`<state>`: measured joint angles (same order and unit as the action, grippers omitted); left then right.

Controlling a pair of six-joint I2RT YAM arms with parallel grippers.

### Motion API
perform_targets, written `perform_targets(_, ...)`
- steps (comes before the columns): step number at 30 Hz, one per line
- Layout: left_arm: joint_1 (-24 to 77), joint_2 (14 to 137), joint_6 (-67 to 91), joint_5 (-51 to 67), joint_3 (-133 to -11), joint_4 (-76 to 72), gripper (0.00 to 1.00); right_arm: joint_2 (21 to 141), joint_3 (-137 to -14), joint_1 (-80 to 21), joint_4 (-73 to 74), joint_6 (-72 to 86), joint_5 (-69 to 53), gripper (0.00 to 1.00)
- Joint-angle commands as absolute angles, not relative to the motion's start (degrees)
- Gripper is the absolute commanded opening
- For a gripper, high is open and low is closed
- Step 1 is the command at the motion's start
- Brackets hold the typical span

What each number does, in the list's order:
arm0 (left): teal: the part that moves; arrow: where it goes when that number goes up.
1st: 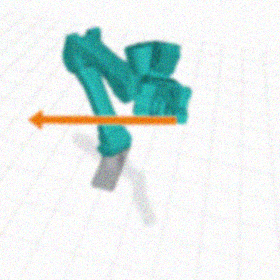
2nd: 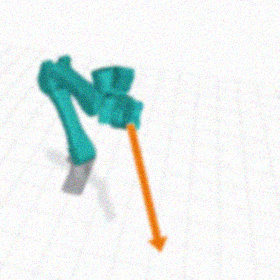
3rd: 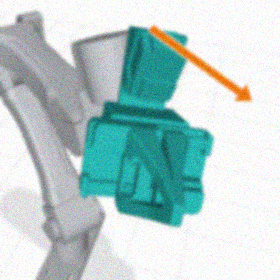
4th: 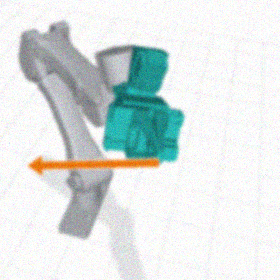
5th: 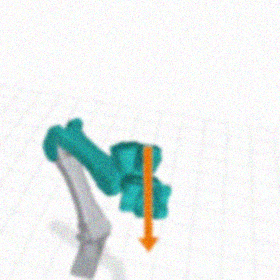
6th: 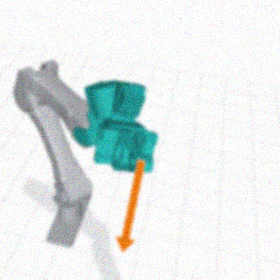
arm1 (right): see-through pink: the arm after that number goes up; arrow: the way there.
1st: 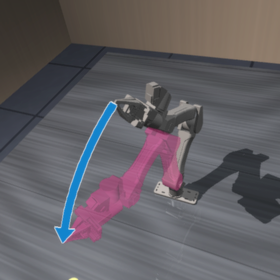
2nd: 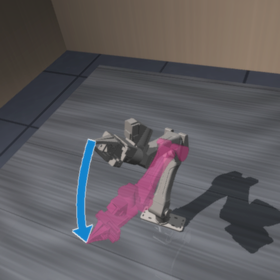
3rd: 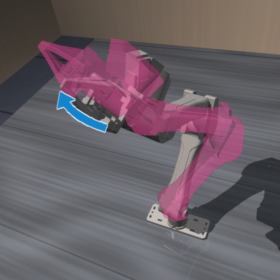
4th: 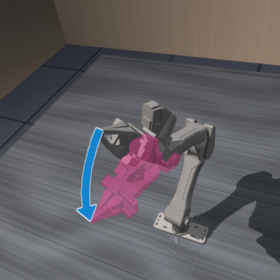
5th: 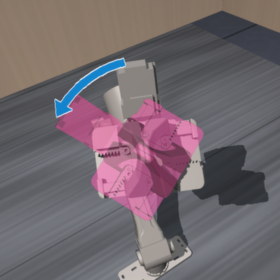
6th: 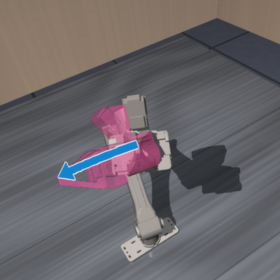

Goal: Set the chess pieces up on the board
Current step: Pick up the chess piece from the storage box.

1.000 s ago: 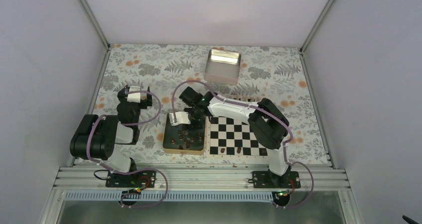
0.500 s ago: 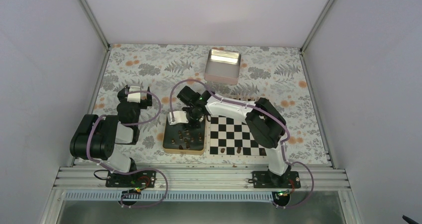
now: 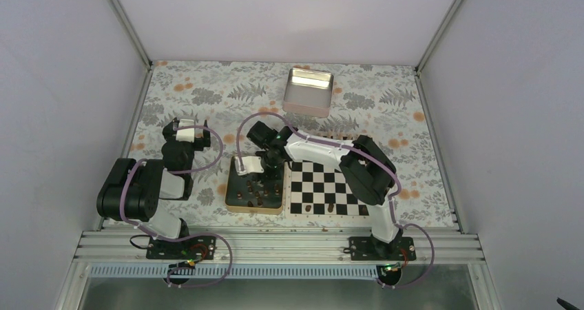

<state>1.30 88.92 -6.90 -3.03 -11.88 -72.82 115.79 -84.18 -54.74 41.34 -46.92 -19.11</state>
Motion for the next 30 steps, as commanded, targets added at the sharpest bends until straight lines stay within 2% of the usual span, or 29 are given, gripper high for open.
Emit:
perform_targets(1, 1.5, 89.54, -6.68, -2.98, -12.13, -75.72, 1.0, 113.62, -83.24, -55.11, 42.99, -46.76, -18.5, 0.29)
perform_targets(6, 1.51, 89.55, -6.7, -2.93, -12.08, -75.74, 1.0, 113.37, -83.05, -55.11, 43.15, -46.93, -18.15, 0.25)
perform_targets(16, 1.49, 89.52, -6.71, -2.99, -12.13, -75.72, 1.0, 113.83, -83.61, -55.11, 43.06, -46.76, -16.54, 0.06)
perform_targets(30, 1.49, 89.53, -6.77, -2.99, -12.13, -75.76, 1.0, 102.64, -87.07, -51.53, 48.55, -45.24, -19.1, 0.05)
